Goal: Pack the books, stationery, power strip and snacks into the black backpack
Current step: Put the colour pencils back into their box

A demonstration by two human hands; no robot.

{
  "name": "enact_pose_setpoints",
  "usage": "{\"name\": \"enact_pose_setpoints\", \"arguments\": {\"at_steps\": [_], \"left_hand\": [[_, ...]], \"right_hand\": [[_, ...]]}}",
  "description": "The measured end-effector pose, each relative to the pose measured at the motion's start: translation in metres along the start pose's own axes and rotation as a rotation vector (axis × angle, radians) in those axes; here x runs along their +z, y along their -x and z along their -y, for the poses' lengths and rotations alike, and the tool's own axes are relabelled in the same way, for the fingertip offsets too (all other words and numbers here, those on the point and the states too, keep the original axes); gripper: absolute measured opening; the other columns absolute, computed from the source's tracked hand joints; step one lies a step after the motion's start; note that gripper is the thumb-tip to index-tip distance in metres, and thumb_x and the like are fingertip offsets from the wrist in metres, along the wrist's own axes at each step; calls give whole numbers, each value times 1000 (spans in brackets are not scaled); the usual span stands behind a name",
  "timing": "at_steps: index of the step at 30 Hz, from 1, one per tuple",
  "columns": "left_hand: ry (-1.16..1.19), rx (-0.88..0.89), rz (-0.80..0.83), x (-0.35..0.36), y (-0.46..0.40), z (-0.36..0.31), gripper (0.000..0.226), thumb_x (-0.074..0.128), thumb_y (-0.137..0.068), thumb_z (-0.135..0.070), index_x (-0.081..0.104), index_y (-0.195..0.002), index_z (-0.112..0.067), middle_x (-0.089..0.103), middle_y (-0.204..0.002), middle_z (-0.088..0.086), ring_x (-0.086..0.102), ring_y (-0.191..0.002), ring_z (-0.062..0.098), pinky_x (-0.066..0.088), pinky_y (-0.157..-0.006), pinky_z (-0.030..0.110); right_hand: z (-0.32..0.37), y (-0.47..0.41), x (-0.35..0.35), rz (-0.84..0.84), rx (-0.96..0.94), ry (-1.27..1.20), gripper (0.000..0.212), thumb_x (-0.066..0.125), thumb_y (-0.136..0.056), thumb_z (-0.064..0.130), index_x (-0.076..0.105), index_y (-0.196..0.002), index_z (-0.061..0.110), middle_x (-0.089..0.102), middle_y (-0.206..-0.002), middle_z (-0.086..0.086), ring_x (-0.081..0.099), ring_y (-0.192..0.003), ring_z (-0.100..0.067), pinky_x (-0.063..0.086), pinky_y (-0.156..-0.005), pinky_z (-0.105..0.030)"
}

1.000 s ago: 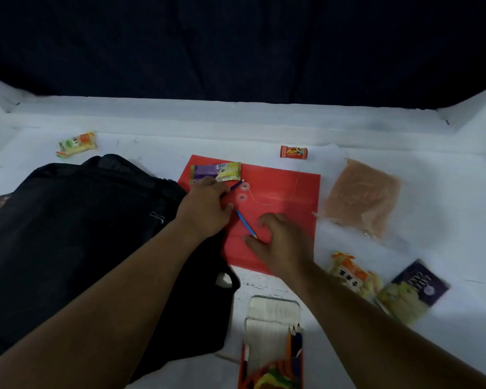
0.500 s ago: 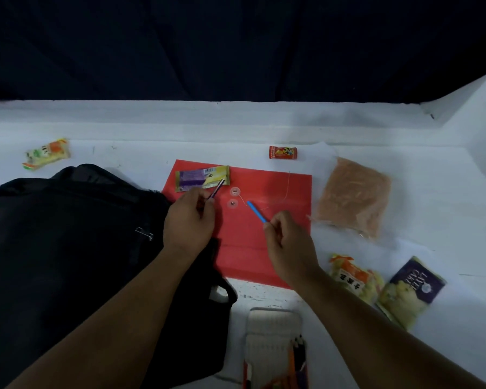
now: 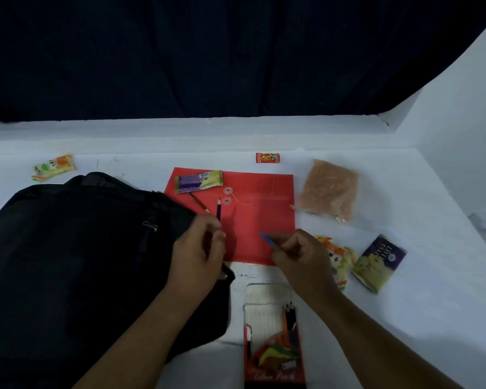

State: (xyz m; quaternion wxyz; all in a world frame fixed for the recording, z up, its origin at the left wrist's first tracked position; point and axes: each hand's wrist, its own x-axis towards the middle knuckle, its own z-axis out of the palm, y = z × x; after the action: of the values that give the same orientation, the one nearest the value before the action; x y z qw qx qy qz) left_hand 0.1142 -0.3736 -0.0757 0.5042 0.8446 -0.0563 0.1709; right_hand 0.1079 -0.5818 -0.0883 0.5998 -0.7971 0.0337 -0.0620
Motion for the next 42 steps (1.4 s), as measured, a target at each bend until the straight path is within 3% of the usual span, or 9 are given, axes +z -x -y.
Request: {"name": "enact_pose_setpoints", "arguments": {"at_steps": [3,5,10,15,19,25,31,37,42], "left_hand": [[-214,288,148,-1,39,-4,29,47,-89,-8,72,-82,-21,59,-83,-23,54,-74,2,49,-66,35],[-295,307,206,1,61,-2,29,48,-90,-19,77,-90,-25,53,-86,-31,48,-78,-3,46,-71,32],[-603,305,302,3,102,12,40,54,-94,-48,66,-127,-28,56,-101,-15,52,-102,11,35,-98,36],[-722,370,251,12,105,12,36,59,-88,-45,73,-114,-24,64,-106,-7,54,-107,20,38,-97,42],[-748,376,237,13,107,14,37,57,-88,-45,75,-112,-24,66,-106,-5,53,-108,21,37,-99,42],[-756,366,223,15,108,14,37,58,-86,-45,76,-110,-23,66,-106,-5,54,-107,21,38,-100,42],[-765,358,226,15,107,13,37,58,-86,-46,76,-110,-24,66,-105,-6,54,-107,20,37,-100,42],[-777,338,245,15,107,14,38,57,-87,-48,76,-111,-26,66,-104,-7,55,-107,20,37,-99,41],[-768,348,225,15,107,12,38,57,-87,-48,76,-110,-26,65,-103,-8,56,-107,20,36,-98,40]], "right_hand": [[-1,24,-9,-72,-32,-131,21,67,-79,-12,55,-77,5,75,-82,-1,74,-84,-14,57,-62,-27],[-1,38,-13,-91,-1,-218,15,64,-88,-5,58,-90,9,74,-83,-5,74,-80,-21,59,-65,-34],[-10,63,-17,-66,28,-91,19,59,-97,14,61,-116,18,73,-87,7,72,-79,-11,59,-67,-25],[-26,72,-15,32,-57,193,30,59,-98,27,55,-127,33,71,-96,13,66,-87,2,53,-72,-14],[-39,76,-17,114,-90,412,44,56,-97,38,51,-140,27,59,-115,5,56,-96,2,43,-75,-1],[-45,74,-24,165,-69,409,51,66,-90,44,52,-137,31,60,-119,5,58,-108,-8,54,-87,-23],[-43,74,-25,207,-86,448,52,76,-81,45,63,-128,27,60,-122,6,50,-106,-1,39,-84,-6],[-47,72,-28,250,-119,481,64,82,-72,52,62,-128,28,50,-132,17,44,-117,2,43,-93,-12],[-50,72,-32,257,-157,465,40,84,-71,46,73,-105,27,51,-126,18,47,-118,0,48,-95,-19]]}}
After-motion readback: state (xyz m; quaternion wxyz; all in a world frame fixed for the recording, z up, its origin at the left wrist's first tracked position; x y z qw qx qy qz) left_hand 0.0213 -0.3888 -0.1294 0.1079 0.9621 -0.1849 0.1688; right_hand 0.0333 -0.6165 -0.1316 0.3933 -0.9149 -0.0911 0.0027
